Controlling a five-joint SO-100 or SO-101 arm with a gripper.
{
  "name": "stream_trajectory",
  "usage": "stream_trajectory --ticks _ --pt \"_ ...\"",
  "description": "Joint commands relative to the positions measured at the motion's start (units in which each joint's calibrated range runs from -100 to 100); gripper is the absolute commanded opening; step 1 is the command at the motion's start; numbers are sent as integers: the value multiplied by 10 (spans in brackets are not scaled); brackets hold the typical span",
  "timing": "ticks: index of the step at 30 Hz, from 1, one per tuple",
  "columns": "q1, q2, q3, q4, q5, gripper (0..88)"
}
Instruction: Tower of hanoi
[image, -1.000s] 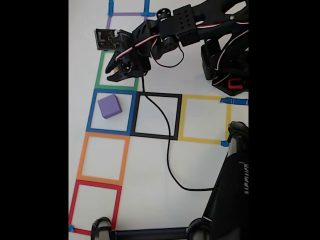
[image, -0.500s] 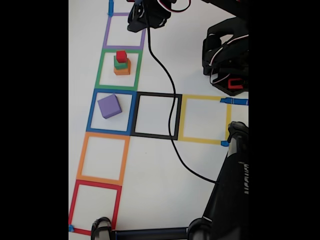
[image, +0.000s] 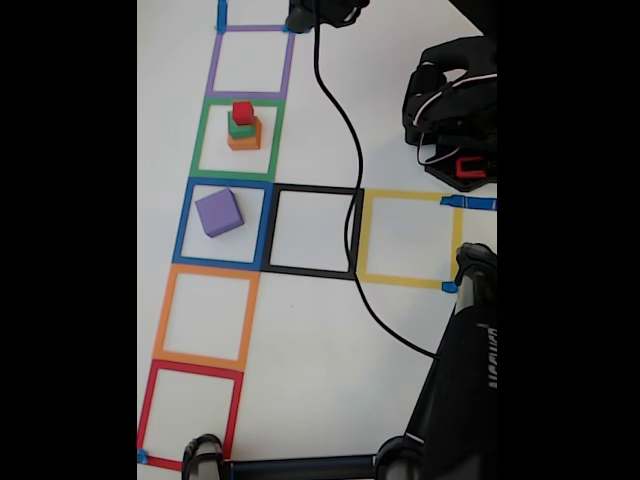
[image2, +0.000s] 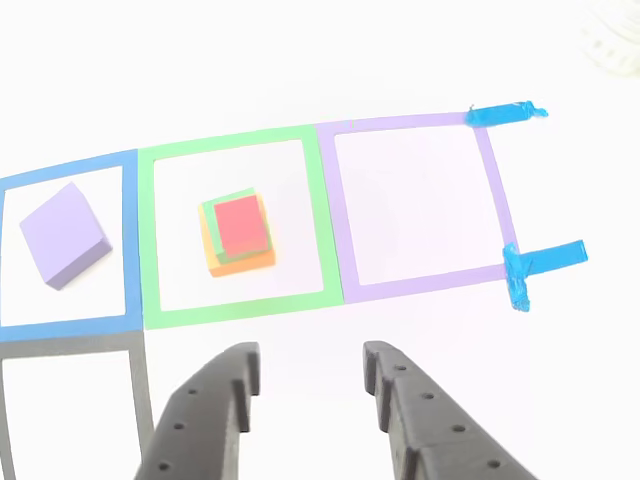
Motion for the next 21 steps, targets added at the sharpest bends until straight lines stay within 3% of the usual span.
stream_trajectory --ticks 1,11,21 --pt "7 -39 115 -121 0 177" --pt "6 -96 405 -435 0 266" --pt "-28 19 580 -801 0 288"
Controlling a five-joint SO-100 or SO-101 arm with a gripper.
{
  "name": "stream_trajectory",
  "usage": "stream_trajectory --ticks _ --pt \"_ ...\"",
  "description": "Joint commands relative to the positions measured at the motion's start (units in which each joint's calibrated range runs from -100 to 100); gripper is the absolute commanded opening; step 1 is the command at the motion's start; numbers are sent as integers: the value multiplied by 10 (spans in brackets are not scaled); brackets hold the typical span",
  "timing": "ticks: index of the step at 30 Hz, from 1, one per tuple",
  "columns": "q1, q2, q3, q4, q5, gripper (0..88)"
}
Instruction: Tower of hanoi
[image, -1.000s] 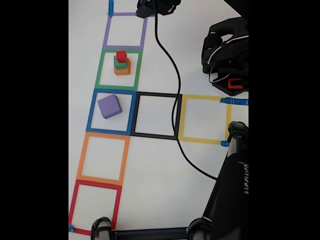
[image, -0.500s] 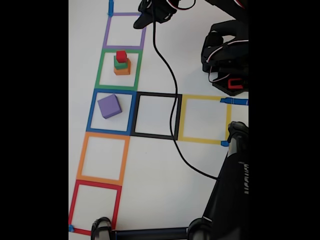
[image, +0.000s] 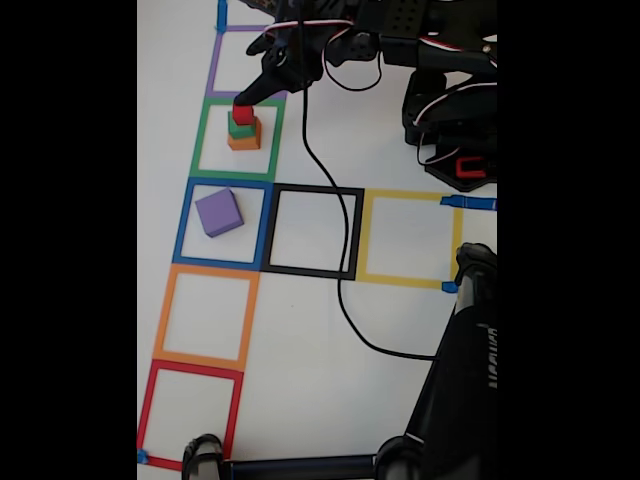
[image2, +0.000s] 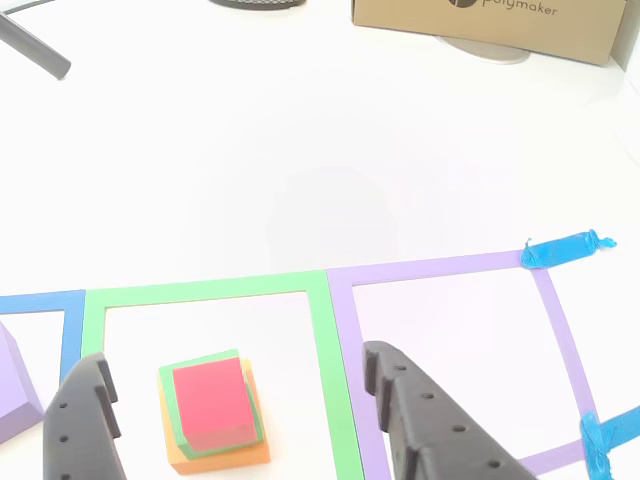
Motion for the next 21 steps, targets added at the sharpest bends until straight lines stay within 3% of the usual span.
stream_trajectory --ticks 1,12,21 --pt "-16 63 24 -156 0 288" --pt "-22 226 91 -412 0 290" --pt "-62 256 125 -489 0 304"
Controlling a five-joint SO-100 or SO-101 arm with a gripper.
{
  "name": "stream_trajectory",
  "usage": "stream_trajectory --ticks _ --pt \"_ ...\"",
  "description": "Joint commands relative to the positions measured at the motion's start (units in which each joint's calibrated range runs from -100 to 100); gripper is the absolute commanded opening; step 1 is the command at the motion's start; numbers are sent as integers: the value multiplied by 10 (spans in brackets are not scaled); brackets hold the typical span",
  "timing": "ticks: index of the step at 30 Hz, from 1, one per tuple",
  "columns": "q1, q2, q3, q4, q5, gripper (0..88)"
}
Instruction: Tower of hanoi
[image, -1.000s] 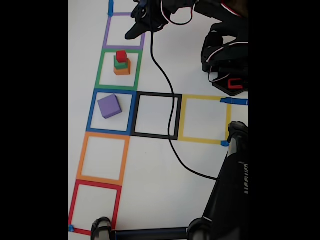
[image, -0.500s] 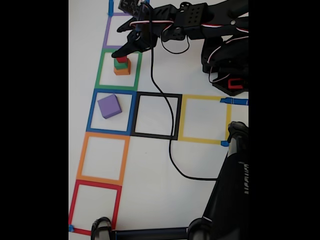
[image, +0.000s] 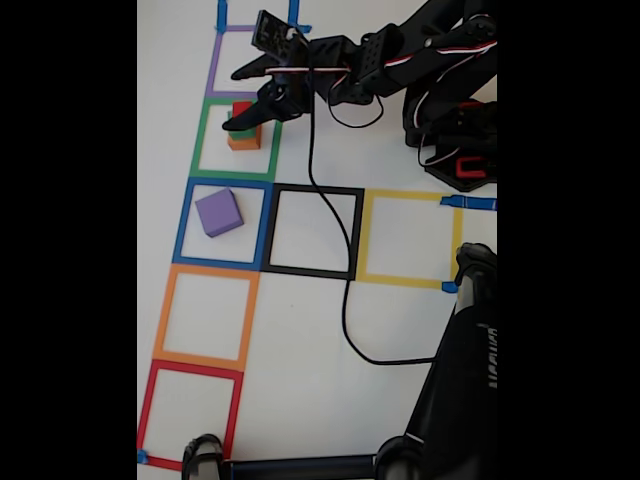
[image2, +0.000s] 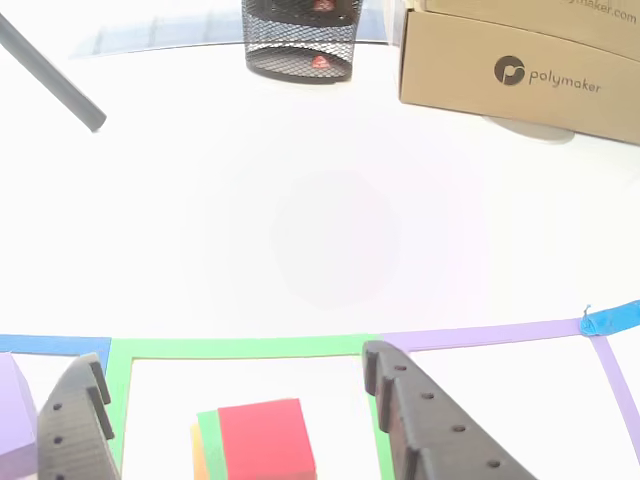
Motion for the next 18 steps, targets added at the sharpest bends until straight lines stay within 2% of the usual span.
stream_trajectory --ticks 1,13,18 --pt "-8 11 8 -42 4 304" --pt "31 120 9 -134 4 302" --pt "27 134 10 -142 4 298"
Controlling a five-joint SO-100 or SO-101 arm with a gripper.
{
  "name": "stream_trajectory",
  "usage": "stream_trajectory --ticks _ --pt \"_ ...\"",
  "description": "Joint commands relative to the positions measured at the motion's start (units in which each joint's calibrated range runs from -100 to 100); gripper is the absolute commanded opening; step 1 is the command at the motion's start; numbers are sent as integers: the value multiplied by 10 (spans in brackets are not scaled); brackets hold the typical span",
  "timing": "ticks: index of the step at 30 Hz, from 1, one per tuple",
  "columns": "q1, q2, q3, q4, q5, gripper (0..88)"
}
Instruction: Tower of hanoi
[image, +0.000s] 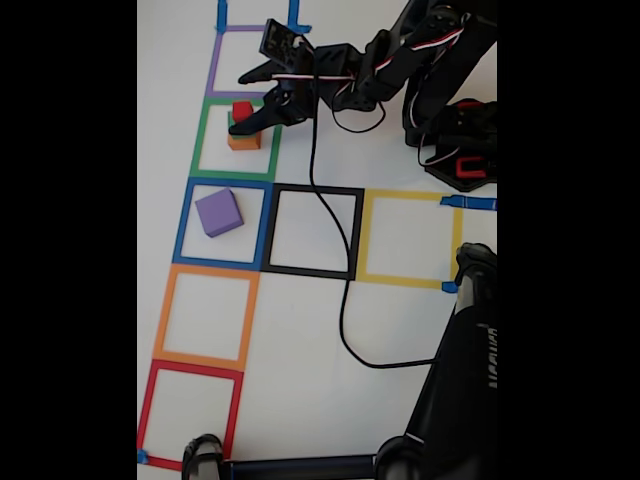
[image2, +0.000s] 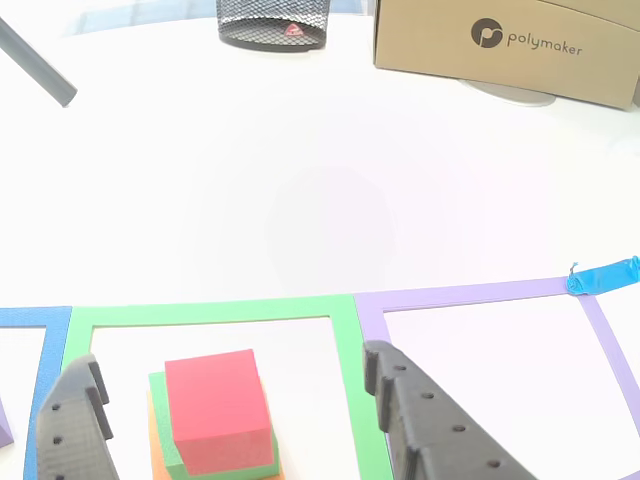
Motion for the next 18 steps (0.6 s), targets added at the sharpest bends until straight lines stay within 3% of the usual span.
stream_trajectory --ticks 1,18 --pt "-4 3 -1 -16 4 296" --pt "-47 32 5 -46 4 275"
